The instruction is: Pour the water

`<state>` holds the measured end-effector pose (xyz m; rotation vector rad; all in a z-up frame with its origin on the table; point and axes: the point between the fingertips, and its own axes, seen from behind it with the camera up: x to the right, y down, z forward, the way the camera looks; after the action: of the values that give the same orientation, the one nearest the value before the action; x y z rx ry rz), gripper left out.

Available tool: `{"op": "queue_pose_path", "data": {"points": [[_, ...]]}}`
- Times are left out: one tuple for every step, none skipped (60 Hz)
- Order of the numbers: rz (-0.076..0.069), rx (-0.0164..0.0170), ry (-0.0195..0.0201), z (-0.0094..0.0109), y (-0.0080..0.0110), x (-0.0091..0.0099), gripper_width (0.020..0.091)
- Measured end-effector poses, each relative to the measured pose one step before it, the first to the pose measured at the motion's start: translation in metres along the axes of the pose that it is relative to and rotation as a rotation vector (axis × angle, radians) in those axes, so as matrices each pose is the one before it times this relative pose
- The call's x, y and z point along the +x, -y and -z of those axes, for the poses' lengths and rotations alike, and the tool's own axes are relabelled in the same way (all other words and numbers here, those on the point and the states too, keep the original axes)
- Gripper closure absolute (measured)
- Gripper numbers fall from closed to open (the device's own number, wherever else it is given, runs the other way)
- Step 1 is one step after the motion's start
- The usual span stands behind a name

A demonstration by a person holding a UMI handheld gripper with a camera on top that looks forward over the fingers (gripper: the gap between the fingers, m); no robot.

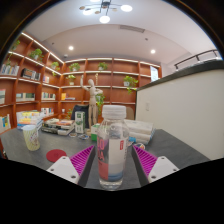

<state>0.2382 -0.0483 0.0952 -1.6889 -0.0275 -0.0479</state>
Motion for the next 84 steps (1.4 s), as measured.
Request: {"op": "queue_pose_path", "data": {"points": [[0.0001,-0.00158,0.00364,-0.00489,-0.00318,-0.00078,0.0355],[0.0010,-0.00150,0.00287,-0.00118,0.00046,-0.00133,0.0369],[-0.0004,-0.00019,0.00356,-0.00269,-0.00084,-0.00091,0.0384],[-0.0009,0.00048,0.00274,-0.00257,-0.00059,-0.00048,0.0398],[-0.0014,0.00075,0.00147,-0.00272,-0.00074,-0.00058,0.0415],[-0.0003,0.00031,0.00070,-0.00200,-0.00032,0.00004,0.0430],[-0.0036,0.00259,0.00056,-0.00099,0.00121,0.00040,0.0457],[-0.0038,0.00410,0.00088,-0.00331,-0.00013,0.00048,0.0465],[0.0001,0.00313,-0.00205,0.00104,0.00363,0.00056,0.0579],[-0.0031,0.00373,-0.00017,-0.00098,0.00146,0.00023,0.0588],[-0.0036,-0.00429,-0.00089,-0.00224,-0.00302,0.00049,0.0587],[-0.0011,0.00031,-0.00008,-0.00071,0.00005,-0.00004,0.0597],[0.0007,0.00004,0.00435,0.00117,0.00165,-0.00160,0.0608],[-0.0008,0.00009,0.00572,-0.00012,-0.00019,-0.00111,0.0617],[-0.0024,-0.00012,0.00412,-0.00040,0.00005,-0.00065,0.0631],[-0.0061,-0.00427,0.00252,0.00007,-0.00116,0.00010,0.0636],[-0.0063,-0.00324,0.00197,-0.00006,-0.00038,-0.00008,0.0652],[0.0020,-0.00353,-0.00288,-0.00054,-0.00158,0.00074,0.0670],[0.0020,-0.00408,-0.00184,0.00012,-0.00038,0.00064,0.0677],[0.0063,-0.00327,-0.00150,0.00027,-0.00090,0.00026,0.0701],[0.0076,-0.00115,-0.00413,0.00012,-0.00014,0.00099,0.0706],[0.0007,0.00133,-0.00749,0.00009,0.00055,0.00129,0.0674],[0.0007,0.00166,-0.01029,0.00014,0.00037,0.00214,0.0743],[0.0028,0.00201,-0.01301,0.00004,0.00072,0.00240,0.0744],[0.0102,0.00077,-0.00622,-0.00132,0.00223,0.00211,0.0761],[0.0128,0.00576,-0.00944,0.00101,-0.00003,0.00106,0.0769],[0.0131,0.00454,-0.01065,0.00050,0.00033,0.00105,0.0770],[0.0138,0.00244,-0.00657,0.00033,-0.00003,0.00025,0.0769],[0.0119,0.00234,-0.00031,-0.00101,-0.00010,-0.00320,0.0769],[0.0103,0.00072,0.00199,0.00044,0.00041,-0.00161,0.0771],[0.0080,0.00034,0.00107,0.00002,0.00028,-0.00154,0.0771],[0.0056,-0.00010,-0.00024,0.00000,0.00031,-0.00135,0.0771],[0.0079,-0.00070,0.00037,-0.00046,0.00034,-0.00151,0.0771],[0.0119,-0.00267,0.00182,-0.00011,0.00039,-0.00190,0.0770],[0.0157,-0.00268,0.00026,-0.00113,0.00062,-0.00015,0.0770],[0.0162,-0.00175,-0.00308,-0.00040,0.00096,-0.00272,0.0770],[0.0166,0.00056,-0.00253,0.00001,0.00149,-0.00143,0.0770],[0.0208,0.00128,-0.00198,-0.00042,0.00223,-0.00211,0.0769],[0.0254,0.00091,-0.00052,-0.00049,0.00228,-0.00301,0.0769],[0.0289,0.00097,0.00035,-0.00046,0.00292,-0.00319,0.0769],[0.0307,0.00126,0.00030,-0.00065,0.00335,-0.00355,0.0769],[0.0288,0.00180,0.00425,-0.00433,0.00392,-0.00209,0.0770],[0.0387,0.00030,-0.00643,0.00162,0.00318,-0.00604,0.0768],[0.0392,0.00049,0.00023,-0.00117,0.00398,-0.00404,0.0769],[0.0408,0.00186,0.00116,-0.00140,0.00481,-0.00453,0.0769],[0.0410,0.00350,0.00258,-0.00108,0.00544,-0.00478,0.0770],[0.0415,0.00403,0.00307,-0.00157,0.00593,-0.00509,0.0771],[0.0428,0.00348,0.00412,-0.00210,0.00607,-0.00532,0.0770],[0.0415,0.00423,0.00997,-0.00591,0.00493,-0.00207,0.0770],[0.0437,0.00249,-0.00093,0.00116,0.00604,-0.00776,0.0770],[0.0414,0.00466,0.00285,-0.00207,0.00692,-0.00454,0.0770],[0.0399,0.00586,0.00181,-0.00207,0.00699,-0.00365,0.0770],[0.0408,0.00467,0.00269,-0.00257,0.00711,-0.00397,0.0771],[0.0423,0.00519,0.00899,-0.00549,0.00712,-0.00168,0.0769],[0.0419,0.00439,0.00411,-0.00238,0.00754,-0.00374,0.0770],[0.0407,0.00447,0.00379,-0.00246,0.00759,-0.00365,0.0769],[0.0406,0.00662,0.00436,-0.00491,0.00726,-0.00269,0.0769],[0.0399,0.00388,-0.00210,0.00204,0.00884,-0.00401,0.0769],[0.0378,0.00753,0.00042,-0.00160,0.00798,-0.00200,0.0770],[0.0371,0.01023,0.00236,-0.00474,0.00732,-0.00021,0.0769],[0.0417,0.00462,-0.00561,0.00067,0.00803,-0.00261,0.0769],[0.0456,0.00288,-0.00262,-0.00204,0.00631,-0.00060,0.0771],[0.0467,0.00557,-0.00149,-0.00546,0.00559,0.00116,0.0772],[0.0446,0.00951,-0.00532,-0.00244,0.00713,0.00212,0.0771],[0.0420,0.01097,-0.00986,-0.00144,0.00791,0.00090,0.0771],[0.0422,0.00985,-0.01075,-0.00115,0.00870,-0.00097,0.0771],[0.0448,0.00995,-0.00627,-0.00197,0.00699,0.00041,0.0770],[0.0463,0.00622,-0.00553,-0.00239,0.00624,0.00033,0.0771],[0.0447,0.00181,-0.00867,-0.00251,0.00512,0.00151,0.0771],[0.0417,0.00104,-0.01024,-0.00219,0.00432,0.00229,0.0770],[0.0400,0.00247,-0.00918,-0.00202,0.00470,0.00209,0.0771],[0.0393,0.00896,-0.00597,-0.00200,0.00391,0.00344,0.0770],[0.0376,0.01109,-0.00652,-0.00147,0.00447,0.00225,0.0769],[0.0343,0.00950,-0.00685,-0.00352,0.00478,-0.00028,0.0770],[0.0373,0.00581,-0.00605,-0.00151,0.00487,0.00156,0.0766],[0.0375,0.00633,-0.00362,-0.00155,0.00440,0.00059,0.0766],[0.0341,0.00768,-0.00324,-0.00169,0.00443,0.00047,0.0767],[0.0321,0.00710,-0.00383,-0.00173,0.00409,0.00067,0.0764],[0.0310,0.00625,-0.00366,-0.00156,0.00367,0.00039,0.0764],[0.0313,0.00979,-0.00333,-0.00221,0.00164,0.00077,0.0764],[0.0311,0.00996,-0.00277,-0.00115,0.00351,0.00094,0.0765],[0.0307,0.01137,-0.00262,-0.00133,0.00458,-0.00005,0.0766],[0.0312,0.01115,-0.00225,-0.00118,0.00365,0.00011,0.0766],[0.0312,0.00859,-0.00398,-0.00126,0.00317,0.00031,0.0765]]}}
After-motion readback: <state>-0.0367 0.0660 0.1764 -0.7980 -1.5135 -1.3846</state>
